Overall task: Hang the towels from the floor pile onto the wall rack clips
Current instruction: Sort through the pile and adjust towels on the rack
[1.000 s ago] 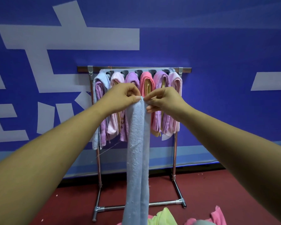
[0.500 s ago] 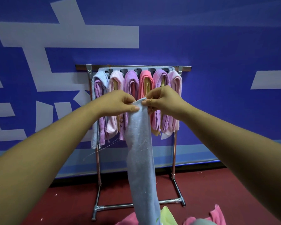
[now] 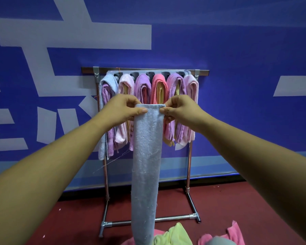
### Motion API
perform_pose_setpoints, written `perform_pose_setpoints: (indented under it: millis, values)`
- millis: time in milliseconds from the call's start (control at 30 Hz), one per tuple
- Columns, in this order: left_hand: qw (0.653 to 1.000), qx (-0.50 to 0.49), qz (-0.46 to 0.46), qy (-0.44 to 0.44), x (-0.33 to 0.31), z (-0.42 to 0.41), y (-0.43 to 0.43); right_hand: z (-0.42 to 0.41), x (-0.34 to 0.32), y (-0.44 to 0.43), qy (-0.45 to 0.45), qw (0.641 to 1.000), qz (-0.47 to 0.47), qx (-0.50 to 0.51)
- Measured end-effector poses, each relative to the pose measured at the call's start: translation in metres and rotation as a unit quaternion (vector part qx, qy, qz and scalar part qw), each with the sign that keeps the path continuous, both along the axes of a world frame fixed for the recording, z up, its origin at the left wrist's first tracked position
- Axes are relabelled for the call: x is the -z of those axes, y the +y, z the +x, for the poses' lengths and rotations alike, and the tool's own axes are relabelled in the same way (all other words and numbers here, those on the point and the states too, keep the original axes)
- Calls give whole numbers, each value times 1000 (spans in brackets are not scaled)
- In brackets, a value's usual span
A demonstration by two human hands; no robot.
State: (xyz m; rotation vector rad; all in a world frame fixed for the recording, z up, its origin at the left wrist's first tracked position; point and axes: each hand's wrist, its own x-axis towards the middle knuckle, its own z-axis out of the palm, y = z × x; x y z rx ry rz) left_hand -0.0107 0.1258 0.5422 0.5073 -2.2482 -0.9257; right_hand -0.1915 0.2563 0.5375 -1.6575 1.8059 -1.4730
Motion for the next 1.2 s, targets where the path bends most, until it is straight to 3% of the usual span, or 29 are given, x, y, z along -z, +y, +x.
perform_pose_setpoints:
  millis: [133, 333, 500, 567, 733, 1000, 1200]
  values:
    - [996, -4, 53, 69, 4, -4, -1, -3, -2, -4, 34, 999, 8, 29]
    - [997, 5, 29, 71, 5, -12, 2, -8, -12, -10, 3, 999, 35, -24]
    - [998, 30, 22, 53, 10, -15, 2, -4, -18, -10, 203, 971, 126, -30]
    - [998, 33, 30, 51, 14, -15, 0, -3, -21, -12, 225, 965, 135, -19]
    - [986, 71, 129, 75, 31, -12, -6, 2, -30, -17, 161, 981, 108, -17]
    - [969, 54, 224, -89, 169, -21, -18, 4, -44, -32, 74, 994, 2, 86]
    - [953, 41, 289, -82, 229, -21, -21, -17, -47, -34, 99, 976, -29, 191]
